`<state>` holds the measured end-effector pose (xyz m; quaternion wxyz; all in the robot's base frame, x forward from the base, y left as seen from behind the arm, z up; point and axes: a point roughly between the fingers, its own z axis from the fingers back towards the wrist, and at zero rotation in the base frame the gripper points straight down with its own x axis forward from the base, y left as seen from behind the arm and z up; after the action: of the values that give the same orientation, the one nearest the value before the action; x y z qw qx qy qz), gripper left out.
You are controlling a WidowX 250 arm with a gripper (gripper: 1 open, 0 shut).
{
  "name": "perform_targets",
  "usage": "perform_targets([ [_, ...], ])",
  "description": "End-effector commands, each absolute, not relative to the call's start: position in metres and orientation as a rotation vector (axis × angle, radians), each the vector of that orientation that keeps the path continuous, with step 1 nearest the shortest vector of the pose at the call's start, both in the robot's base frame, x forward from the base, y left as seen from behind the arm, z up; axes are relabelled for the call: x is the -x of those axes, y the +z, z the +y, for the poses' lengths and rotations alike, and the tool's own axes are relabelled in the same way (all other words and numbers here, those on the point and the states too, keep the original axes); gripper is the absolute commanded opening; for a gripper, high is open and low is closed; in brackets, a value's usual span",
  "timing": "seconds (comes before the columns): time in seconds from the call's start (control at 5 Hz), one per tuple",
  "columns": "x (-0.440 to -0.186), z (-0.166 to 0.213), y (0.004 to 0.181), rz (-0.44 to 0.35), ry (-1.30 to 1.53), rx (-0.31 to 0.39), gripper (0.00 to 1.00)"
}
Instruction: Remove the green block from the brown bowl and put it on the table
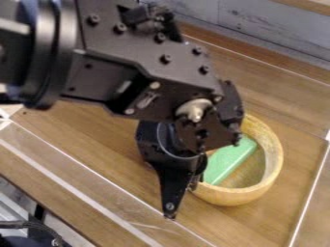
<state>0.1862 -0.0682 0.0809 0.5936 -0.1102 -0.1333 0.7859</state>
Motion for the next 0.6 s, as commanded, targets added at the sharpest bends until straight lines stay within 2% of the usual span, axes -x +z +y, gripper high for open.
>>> perform_targets([
  [0.0, -0.188, -0.07, 0.084, -0.323, 1.837, 0.28, 0.0],
  [0.4, -0.19, -0.047, 0.072, -0.333, 1.868, 0.286, 0.0],
])
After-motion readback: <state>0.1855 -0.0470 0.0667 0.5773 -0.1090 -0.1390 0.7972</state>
